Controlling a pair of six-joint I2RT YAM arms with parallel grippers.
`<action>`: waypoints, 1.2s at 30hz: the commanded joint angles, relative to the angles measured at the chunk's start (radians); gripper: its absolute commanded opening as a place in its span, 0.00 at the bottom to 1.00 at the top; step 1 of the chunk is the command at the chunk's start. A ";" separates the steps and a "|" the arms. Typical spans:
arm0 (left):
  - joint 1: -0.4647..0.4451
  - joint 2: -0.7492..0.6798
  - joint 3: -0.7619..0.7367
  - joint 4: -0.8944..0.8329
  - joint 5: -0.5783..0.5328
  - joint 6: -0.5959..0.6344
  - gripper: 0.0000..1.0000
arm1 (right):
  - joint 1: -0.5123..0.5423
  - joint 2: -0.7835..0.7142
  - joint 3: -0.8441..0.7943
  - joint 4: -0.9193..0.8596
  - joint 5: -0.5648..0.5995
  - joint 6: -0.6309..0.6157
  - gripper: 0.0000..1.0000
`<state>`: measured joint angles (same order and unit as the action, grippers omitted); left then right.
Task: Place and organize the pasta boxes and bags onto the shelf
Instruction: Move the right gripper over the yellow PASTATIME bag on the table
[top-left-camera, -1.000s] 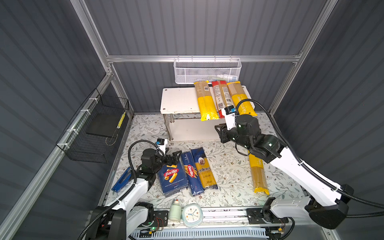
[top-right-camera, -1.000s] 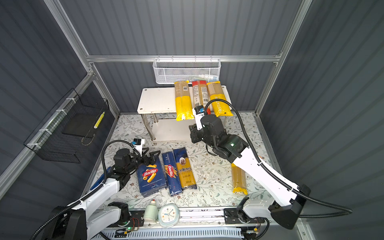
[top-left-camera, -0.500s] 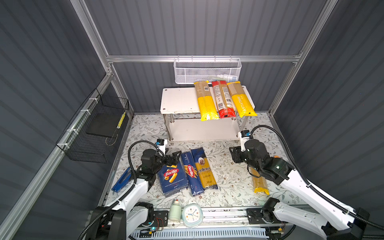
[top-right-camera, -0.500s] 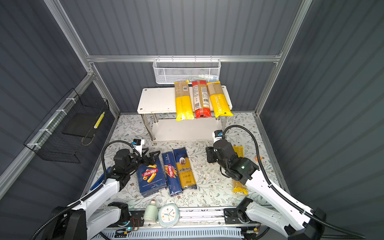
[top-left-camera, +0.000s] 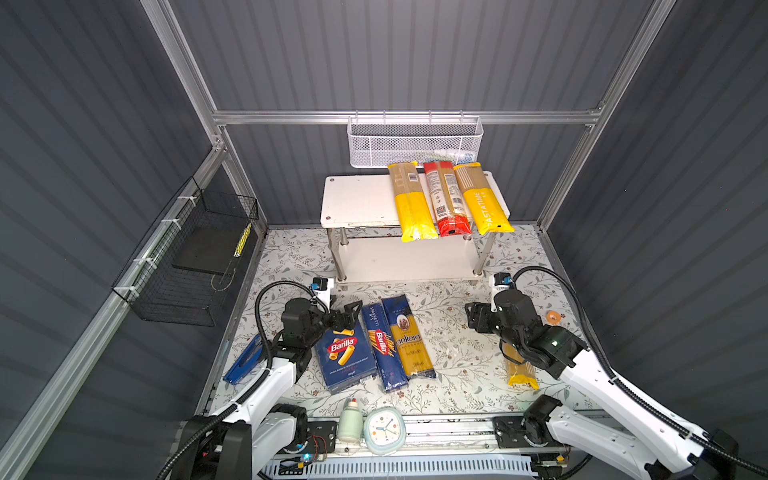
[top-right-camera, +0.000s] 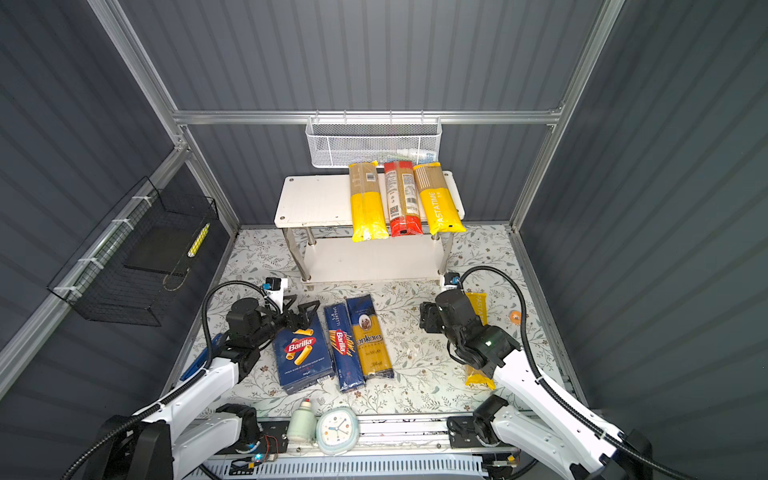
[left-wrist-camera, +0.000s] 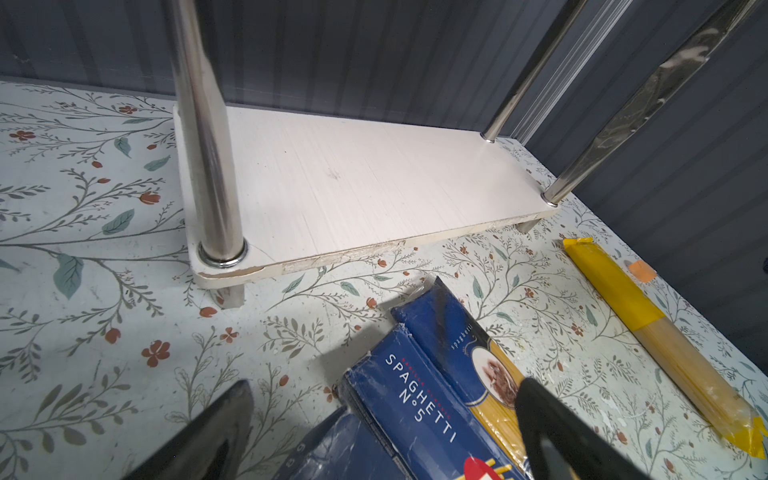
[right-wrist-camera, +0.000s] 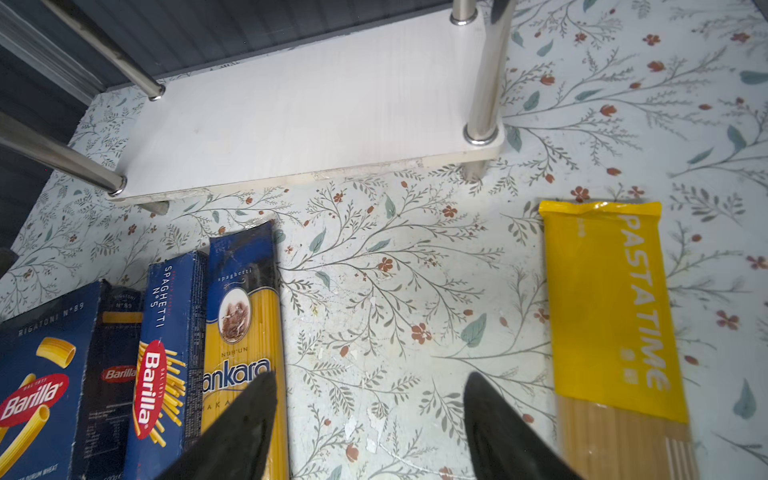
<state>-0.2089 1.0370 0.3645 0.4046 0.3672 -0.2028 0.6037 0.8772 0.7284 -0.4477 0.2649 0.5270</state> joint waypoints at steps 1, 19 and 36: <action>-0.005 0.013 0.000 0.005 0.036 0.008 0.99 | -0.035 -0.017 -0.040 -0.001 0.008 0.021 0.79; -0.004 0.074 0.010 0.055 0.130 0.005 0.99 | -0.363 -0.032 -0.220 0.039 -0.027 0.201 0.99; -0.005 0.082 0.011 0.066 0.148 0.001 0.99 | -0.593 0.082 -0.322 0.204 -0.263 0.217 0.99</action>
<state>-0.2089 1.1133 0.3645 0.4503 0.4919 -0.2031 0.0189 0.9264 0.4057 -0.2829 0.0559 0.7418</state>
